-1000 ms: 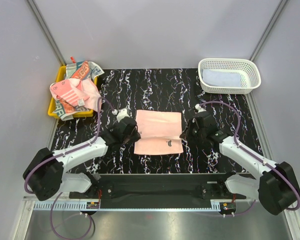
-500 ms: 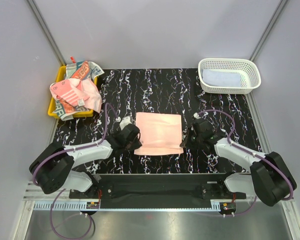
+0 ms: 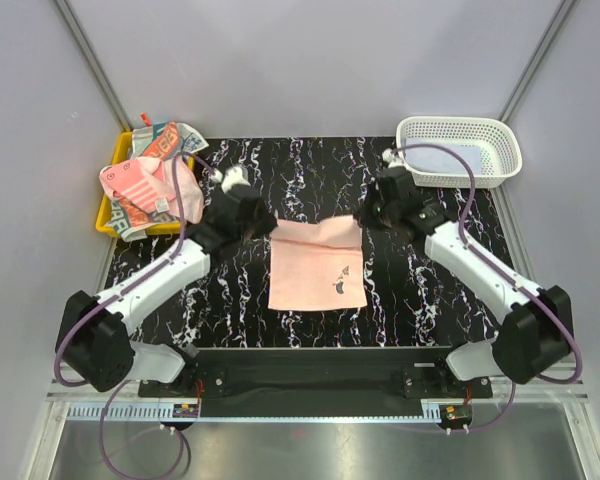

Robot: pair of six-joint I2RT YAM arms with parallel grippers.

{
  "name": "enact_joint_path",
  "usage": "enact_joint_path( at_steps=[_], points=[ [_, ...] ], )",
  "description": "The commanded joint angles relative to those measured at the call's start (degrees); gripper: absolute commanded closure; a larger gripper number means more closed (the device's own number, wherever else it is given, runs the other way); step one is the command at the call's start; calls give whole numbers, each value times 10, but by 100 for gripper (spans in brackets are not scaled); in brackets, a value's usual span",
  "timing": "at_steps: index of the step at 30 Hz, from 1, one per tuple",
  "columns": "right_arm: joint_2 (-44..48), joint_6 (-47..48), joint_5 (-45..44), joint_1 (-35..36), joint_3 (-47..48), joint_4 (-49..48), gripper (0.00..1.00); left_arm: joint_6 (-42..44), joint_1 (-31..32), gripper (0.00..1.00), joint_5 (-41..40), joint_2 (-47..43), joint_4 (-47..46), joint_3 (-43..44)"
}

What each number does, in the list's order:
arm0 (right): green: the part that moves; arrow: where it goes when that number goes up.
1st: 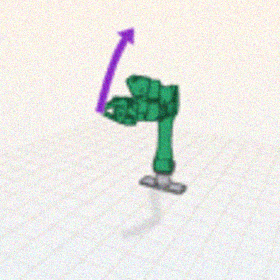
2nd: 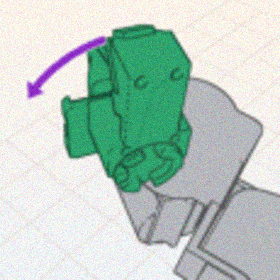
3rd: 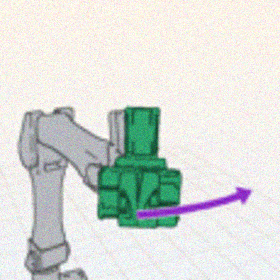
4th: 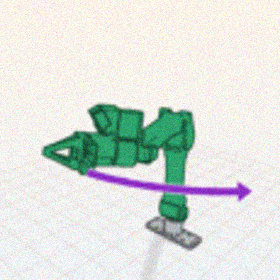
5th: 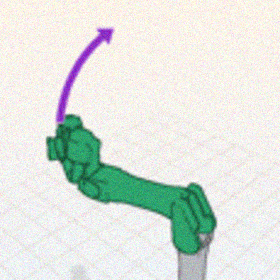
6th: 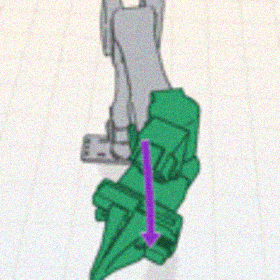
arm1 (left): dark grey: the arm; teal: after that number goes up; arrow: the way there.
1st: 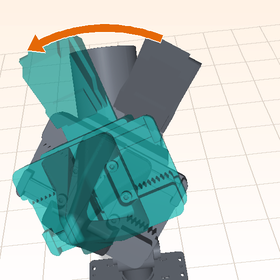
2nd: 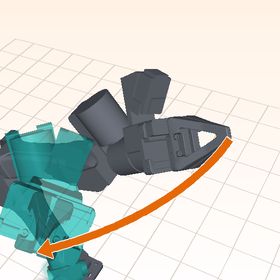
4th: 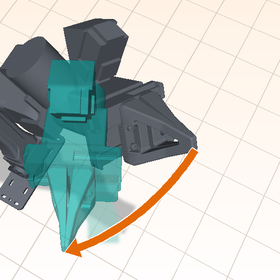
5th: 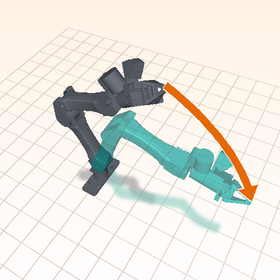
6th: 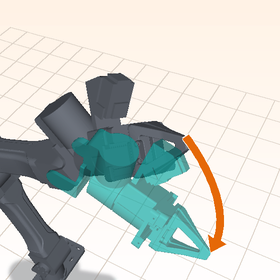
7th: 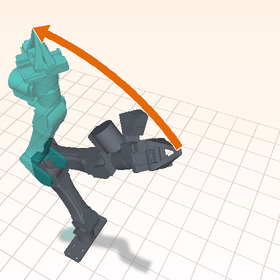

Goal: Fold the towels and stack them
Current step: Fold the towel

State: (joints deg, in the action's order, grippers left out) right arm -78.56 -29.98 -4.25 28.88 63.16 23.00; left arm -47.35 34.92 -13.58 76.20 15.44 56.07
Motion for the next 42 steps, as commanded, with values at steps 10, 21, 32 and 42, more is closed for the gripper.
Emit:
enact_joint_path(
  at_steps=[10,21,32,42],
  points=[
    [-205,102,-44,-86,274,-19,100,123,-97,100,68,187,-60,263],
    [-209,99,-14,-93,283,-12,100,114,-108,100,71,181,-45,267],
    [-85,73,6,-93,142,-22,100,82,-100,100,95,65,-68,118],
    [-12,26,68,-92,3,-45,100,56,-53,100,78,27,-88,14]
  ],
)
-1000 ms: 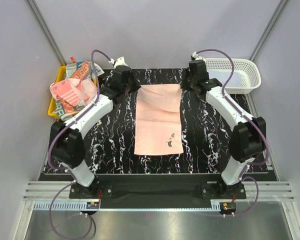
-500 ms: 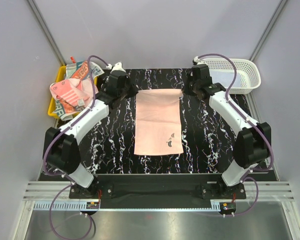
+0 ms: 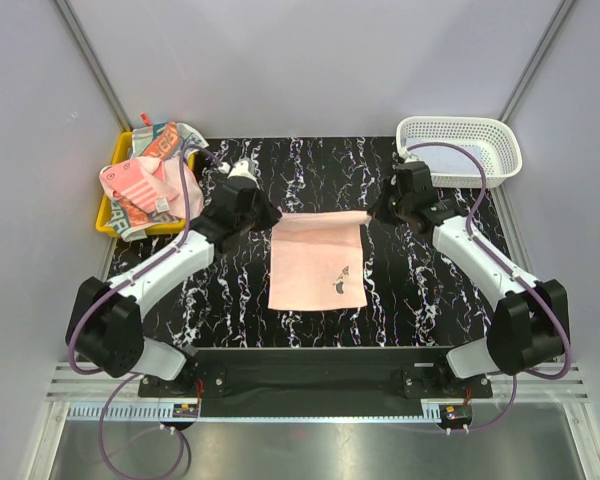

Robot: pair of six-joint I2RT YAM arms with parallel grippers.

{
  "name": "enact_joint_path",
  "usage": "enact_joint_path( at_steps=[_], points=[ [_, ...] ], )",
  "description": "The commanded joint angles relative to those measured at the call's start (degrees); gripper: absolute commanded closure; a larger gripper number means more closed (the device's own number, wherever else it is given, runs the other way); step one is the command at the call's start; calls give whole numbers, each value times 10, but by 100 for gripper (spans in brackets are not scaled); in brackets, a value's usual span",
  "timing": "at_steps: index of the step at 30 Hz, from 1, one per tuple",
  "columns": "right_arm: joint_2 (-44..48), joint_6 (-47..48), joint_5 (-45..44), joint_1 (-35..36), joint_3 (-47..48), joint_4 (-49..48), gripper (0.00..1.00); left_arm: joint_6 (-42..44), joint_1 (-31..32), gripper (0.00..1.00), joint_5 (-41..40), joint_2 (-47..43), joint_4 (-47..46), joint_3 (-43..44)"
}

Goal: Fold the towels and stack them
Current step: Fold the towel

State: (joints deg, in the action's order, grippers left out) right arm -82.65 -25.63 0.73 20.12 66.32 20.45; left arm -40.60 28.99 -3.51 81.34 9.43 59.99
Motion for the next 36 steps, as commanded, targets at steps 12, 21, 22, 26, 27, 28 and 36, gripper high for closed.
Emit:
enact_joint_path(
  at_steps=[12,21,22,26,27,28,36],
  points=[
    [93,-21,44,3,-97,-16,100,-18,27,100,-53,-66,-6,-54],
    [120,-23,56,8,-75,8,100,-7,28,100,-65,-95,25,-41],
    [123,-23,57,9,-80,10,100,-7,30,100,-63,-97,26,-45],
    [129,-28,59,10,-123,-4,100,-15,40,100,-51,-97,9,-86],
    [129,-33,64,11,-131,-8,100,-20,41,100,-49,-97,2,-97],
    [131,-35,70,11,-140,-17,100,-24,44,100,-49,-97,-3,-121],
    [136,-57,92,24,-235,-56,100,-46,62,100,-41,-84,-49,-183]
  ],
)
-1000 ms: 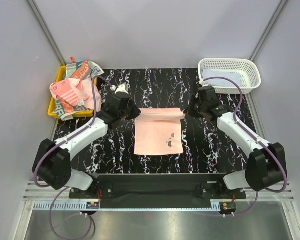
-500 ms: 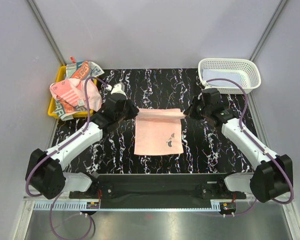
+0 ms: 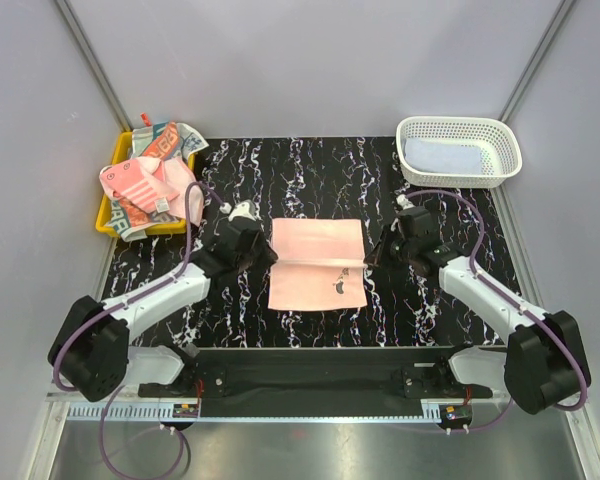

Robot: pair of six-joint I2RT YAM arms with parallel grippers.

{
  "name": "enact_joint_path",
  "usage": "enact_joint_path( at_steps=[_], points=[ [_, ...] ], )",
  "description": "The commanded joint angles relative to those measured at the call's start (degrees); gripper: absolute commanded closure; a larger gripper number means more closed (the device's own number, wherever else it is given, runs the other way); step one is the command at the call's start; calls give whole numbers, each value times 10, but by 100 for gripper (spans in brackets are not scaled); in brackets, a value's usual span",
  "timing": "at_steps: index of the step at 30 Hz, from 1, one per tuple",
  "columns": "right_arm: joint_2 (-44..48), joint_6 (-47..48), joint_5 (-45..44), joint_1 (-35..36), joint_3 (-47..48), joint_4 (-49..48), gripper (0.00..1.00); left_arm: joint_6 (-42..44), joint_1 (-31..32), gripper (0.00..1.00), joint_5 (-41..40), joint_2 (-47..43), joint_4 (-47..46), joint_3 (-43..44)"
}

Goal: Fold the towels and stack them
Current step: Fold the towel

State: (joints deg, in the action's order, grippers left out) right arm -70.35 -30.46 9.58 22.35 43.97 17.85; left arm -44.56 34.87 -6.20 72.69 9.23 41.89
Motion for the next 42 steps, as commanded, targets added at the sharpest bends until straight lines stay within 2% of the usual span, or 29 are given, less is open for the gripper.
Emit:
enact_joint_path(
  at_steps=[1,6,12,17,27,33,38,42],
  points=[
    [11,-9,3,2,-20,-33,100,-7,7,100,-14,9,-46,-3],
    [6,-7,-4,4,-21,-31,100,-6,12,100,-17,12,-42,5],
    [31,4,-13,4,32,13,100,10,12,100,-32,-22,4,48],
    [60,4,-11,5,44,40,100,9,12,100,-31,-48,23,45],
    [82,-28,14,10,-52,3,100,-19,24,100,-17,-55,-21,-53],
    [63,-51,35,18,-121,-59,100,-34,38,100,-7,-26,-61,-97],
    [48,-62,40,30,-150,-84,100,-41,52,100,-11,-8,-71,-101],
    [55,-59,33,33,-150,-75,100,-40,63,100,-28,-18,-38,-86]
  ],
)
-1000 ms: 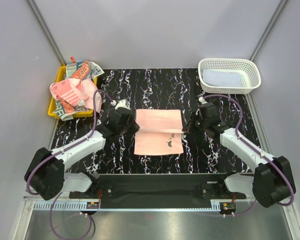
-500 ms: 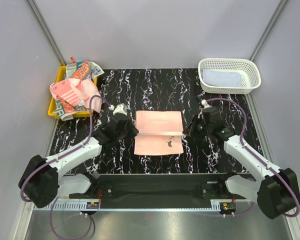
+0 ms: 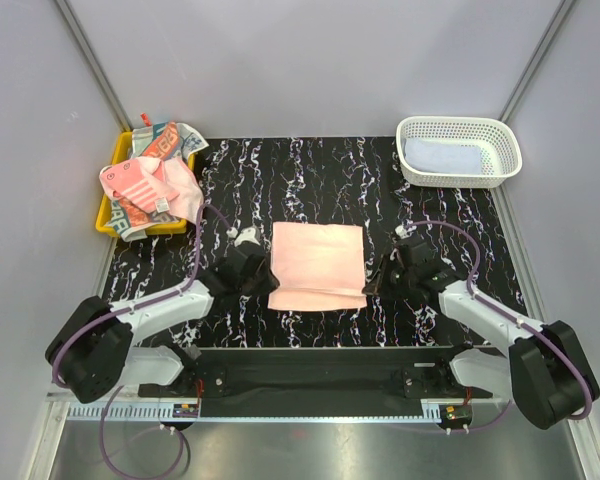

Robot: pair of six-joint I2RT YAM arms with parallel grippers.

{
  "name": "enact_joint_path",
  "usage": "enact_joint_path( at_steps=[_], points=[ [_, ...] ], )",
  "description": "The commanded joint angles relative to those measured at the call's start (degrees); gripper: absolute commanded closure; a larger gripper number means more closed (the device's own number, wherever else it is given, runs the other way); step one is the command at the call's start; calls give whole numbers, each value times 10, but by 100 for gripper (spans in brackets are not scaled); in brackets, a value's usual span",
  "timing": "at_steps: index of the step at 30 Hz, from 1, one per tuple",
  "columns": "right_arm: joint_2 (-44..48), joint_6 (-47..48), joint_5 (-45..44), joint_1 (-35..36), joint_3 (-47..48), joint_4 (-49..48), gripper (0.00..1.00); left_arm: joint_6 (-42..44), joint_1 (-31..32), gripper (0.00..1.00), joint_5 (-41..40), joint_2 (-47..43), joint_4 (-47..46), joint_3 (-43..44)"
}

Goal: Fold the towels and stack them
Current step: Fold the towel

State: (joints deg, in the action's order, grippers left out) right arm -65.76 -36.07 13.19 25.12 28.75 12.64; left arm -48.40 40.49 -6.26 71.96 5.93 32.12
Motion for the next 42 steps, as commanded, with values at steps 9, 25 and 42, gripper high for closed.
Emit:
enact_joint_path(
  at_steps=[9,25,42],
  points=[
    [19,4,-12,5,18,0,98,-5,20,100,-59,-50,45,22],
    [67,-2,-24,7,14,20,64,-19,49,63,-73,-133,82,11],
    [-55,6,-51,18,60,-15,67,13,51,62,-128,24,124,67]
  ],
)
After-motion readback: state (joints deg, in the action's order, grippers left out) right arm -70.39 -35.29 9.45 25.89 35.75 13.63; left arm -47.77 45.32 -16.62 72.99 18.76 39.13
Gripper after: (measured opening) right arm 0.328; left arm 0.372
